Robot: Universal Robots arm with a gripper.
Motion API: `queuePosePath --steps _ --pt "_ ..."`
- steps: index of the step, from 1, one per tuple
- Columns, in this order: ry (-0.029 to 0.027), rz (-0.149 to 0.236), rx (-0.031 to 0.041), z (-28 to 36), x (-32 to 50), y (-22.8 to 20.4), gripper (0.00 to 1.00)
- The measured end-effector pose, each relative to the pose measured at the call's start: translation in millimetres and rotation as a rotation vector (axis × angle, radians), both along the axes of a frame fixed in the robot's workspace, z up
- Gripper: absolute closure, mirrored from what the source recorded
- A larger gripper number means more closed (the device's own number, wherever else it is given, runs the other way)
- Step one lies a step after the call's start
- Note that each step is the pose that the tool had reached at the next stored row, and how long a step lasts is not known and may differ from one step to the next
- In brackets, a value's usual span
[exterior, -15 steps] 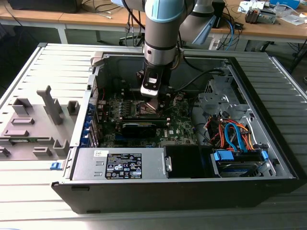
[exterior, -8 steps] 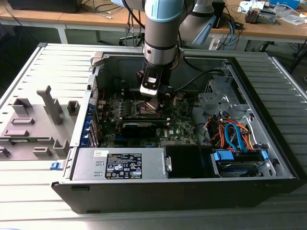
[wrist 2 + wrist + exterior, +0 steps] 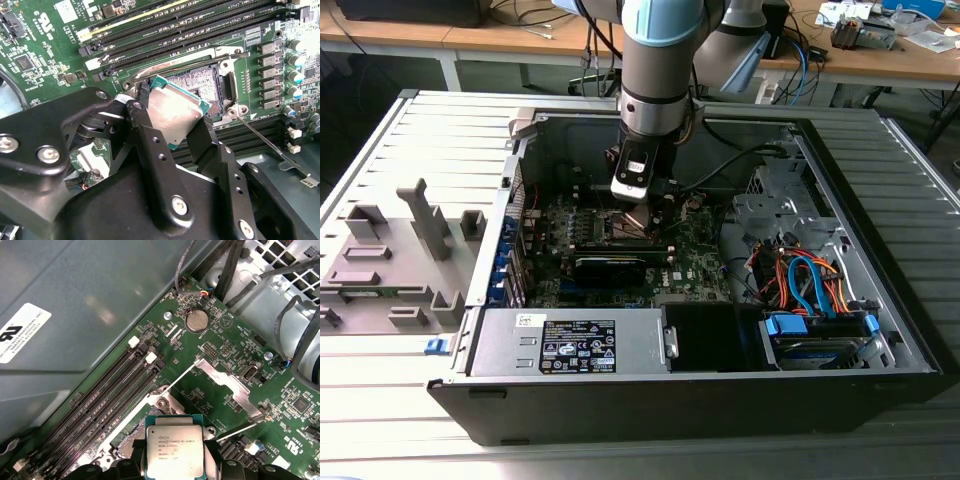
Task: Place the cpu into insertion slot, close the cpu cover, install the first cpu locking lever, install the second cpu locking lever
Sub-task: 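Place the cpu into insertion slot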
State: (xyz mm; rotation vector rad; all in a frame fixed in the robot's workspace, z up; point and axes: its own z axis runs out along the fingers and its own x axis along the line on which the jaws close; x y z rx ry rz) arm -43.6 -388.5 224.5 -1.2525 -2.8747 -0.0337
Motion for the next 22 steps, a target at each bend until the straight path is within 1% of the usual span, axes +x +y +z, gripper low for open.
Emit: queuePosePath --steps 22 --pt "0.0 -0.033 0.0 -0.1 0.0 0.0 0.45"
